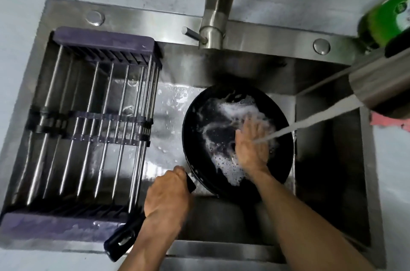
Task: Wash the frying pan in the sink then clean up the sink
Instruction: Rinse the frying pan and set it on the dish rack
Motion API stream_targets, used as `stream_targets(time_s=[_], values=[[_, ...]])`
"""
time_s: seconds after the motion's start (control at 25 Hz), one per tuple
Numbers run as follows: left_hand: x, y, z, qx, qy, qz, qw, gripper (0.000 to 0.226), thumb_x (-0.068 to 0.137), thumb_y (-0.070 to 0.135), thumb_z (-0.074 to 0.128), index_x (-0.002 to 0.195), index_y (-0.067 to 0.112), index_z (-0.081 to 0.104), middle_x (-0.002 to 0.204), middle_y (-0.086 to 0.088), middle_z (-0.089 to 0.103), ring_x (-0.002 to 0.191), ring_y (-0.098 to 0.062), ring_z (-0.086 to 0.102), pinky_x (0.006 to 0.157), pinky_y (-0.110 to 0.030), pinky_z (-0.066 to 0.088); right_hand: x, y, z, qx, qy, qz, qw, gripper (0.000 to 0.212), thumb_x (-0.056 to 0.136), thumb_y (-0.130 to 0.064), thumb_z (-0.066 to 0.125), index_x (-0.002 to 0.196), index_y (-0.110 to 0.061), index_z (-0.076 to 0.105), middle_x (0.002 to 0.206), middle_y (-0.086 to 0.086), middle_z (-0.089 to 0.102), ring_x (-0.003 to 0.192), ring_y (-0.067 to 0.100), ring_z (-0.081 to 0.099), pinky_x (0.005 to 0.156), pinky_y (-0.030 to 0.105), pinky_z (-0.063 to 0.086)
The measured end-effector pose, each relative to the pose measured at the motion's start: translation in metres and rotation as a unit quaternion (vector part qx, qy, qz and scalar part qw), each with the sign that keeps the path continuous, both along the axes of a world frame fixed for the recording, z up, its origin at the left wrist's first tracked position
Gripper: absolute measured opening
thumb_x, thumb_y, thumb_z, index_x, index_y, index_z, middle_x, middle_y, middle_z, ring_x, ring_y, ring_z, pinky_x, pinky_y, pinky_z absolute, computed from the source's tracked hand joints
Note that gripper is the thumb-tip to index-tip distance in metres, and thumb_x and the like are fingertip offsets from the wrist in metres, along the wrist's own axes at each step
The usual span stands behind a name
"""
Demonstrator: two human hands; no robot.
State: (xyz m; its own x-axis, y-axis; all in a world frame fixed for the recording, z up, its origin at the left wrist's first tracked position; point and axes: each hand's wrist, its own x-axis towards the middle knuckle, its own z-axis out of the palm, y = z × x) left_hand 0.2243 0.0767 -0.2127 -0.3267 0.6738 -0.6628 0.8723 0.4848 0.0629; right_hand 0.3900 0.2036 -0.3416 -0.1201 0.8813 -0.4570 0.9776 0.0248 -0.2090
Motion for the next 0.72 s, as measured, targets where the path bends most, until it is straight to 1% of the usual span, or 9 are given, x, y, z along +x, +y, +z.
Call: stream_targets(time_s=[0.08,0.16,0.24,0.28,0.36,0.44,0.52,0.6,0.72], values=[[0.000,0.000,0.000,-0.001,0.003,0.007,1.000,0.026,0.090,0.020,0.053,0.116,0.021,0.051,0.113,-0.003,0.063,0.107,-0.026,0.062,0.079,-0.032,0.048,-0.019,-0.012,-0.001,0.016,0.039,0.048,0.998,0.067,0.102,-0.050,0.008,0.159,-0.018,-0.004,0.166,0.010,-0.011,0.153,0.029,-0.013,0.123,0.048,-0.010],[-0.001,0.001,0.000,-0.004,0.000,0.004,1.000,0.026,0.089,0.023,0.054,0.114,0.021,0.051,0.113,-0.003,0.063,0.107,-0.026,0.062,0.080,-0.033,0.048,-0.030,-0.014,0.002,-0.007,0.100,0.162,0.982,0.065,0.102,-0.050,0.010,0.160,-0.022,0.001,0.168,0.006,-0.005,0.155,0.026,-0.003,0.125,0.044,-0.004],[0.001,0.000,0.002,-0.008,-0.001,-0.006,1.000,0.026,0.090,0.025,0.053,0.115,0.020,0.050,0.114,-0.003,0.062,0.109,-0.026,0.060,0.082,-0.033,0.046,-0.016,0.010,-0.006,0.007,0.062,0.039,0.997,0.057,0.104,-0.048,0.021,0.156,-0.027,0.014,0.165,0.008,0.021,0.146,0.031,0.030,0.119,0.047,0.027],[0.001,0.001,0.003,-0.006,0.001,-0.007,1.000,0.026,0.091,0.025,0.052,0.116,0.020,0.049,0.114,-0.003,0.062,0.109,-0.025,0.060,0.081,-0.032,0.046,-0.012,0.015,-0.005,0.020,0.014,-0.038,0.999,0.058,0.105,-0.049,0.022,0.157,-0.026,0.011,0.164,0.008,0.022,0.145,0.032,0.031,0.118,0.049,0.025],[0.001,0.001,0.003,-0.007,0.007,-0.005,1.000,0.026,0.091,0.023,0.052,0.117,0.021,0.049,0.114,-0.003,0.062,0.108,-0.025,0.060,0.080,-0.032,0.046,-0.021,0.003,0.000,0.022,0.016,-0.023,0.999,0.064,0.105,-0.049,0.017,0.159,-0.026,-0.006,0.168,0.005,-0.005,0.154,0.028,-0.001,0.121,0.048,-0.005],[0.001,0.002,0.004,-0.014,0.002,-0.002,1.000,0.026,0.090,0.024,0.055,0.116,0.021,0.052,0.114,-0.003,0.063,0.107,-0.025,0.061,0.079,-0.031,0.046,-0.031,-0.017,0.002,-0.016,0.116,0.125,0.985,0.058,0.108,-0.040,0.019,0.160,-0.025,-0.001,0.167,-0.001,-0.011,0.153,0.020,-0.012,0.123,0.043,-0.013],[-0.002,0.006,0.007,-0.023,0.000,0.013,1.000,0.030,0.087,0.025,0.059,0.116,0.021,0.054,0.115,-0.003,0.063,0.109,-0.025,0.061,0.081,-0.032,0.047,-0.018,-0.015,0.019,-0.056,0.198,0.098,0.974,0.046,0.109,-0.031,0.029,0.153,-0.024,0.036,0.166,-0.002,0.016,0.153,0.018,0.013,0.126,0.038,0.008],[-0.001,0.008,0.012,-0.033,0.001,0.018,0.999,0.033,0.085,0.024,0.062,0.117,0.021,0.054,0.116,-0.004,0.062,0.110,-0.026,0.060,0.083,-0.032,0.047,0.020,-0.010,0.048,-0.067,0.216,-0.122,0.966,0.031,0.105,-0.025,0.044,0.119,-0.020,0.070,0.132,0.006,0.064,0.113,0.019,0.061,0.104,0.037,0.046],[0.002,0.008,0.023,-0.020,-0.016,0.034,0.999,0.032,0.084,0.021,0.063,0.116,0.018,0.059,0.113,-0.005,0.064,0.109,-0.026,0.061,0.082,-0.033,0.049,0.065,-0.007,0.133,0.001,0.271,-0.259,0.927,0.022,0.093,-0.026,0.055,0.082,-0.033,0.073,0.092,0.002,0.076,0.088,0.020,0.070,0.088,0.041,0.056]])
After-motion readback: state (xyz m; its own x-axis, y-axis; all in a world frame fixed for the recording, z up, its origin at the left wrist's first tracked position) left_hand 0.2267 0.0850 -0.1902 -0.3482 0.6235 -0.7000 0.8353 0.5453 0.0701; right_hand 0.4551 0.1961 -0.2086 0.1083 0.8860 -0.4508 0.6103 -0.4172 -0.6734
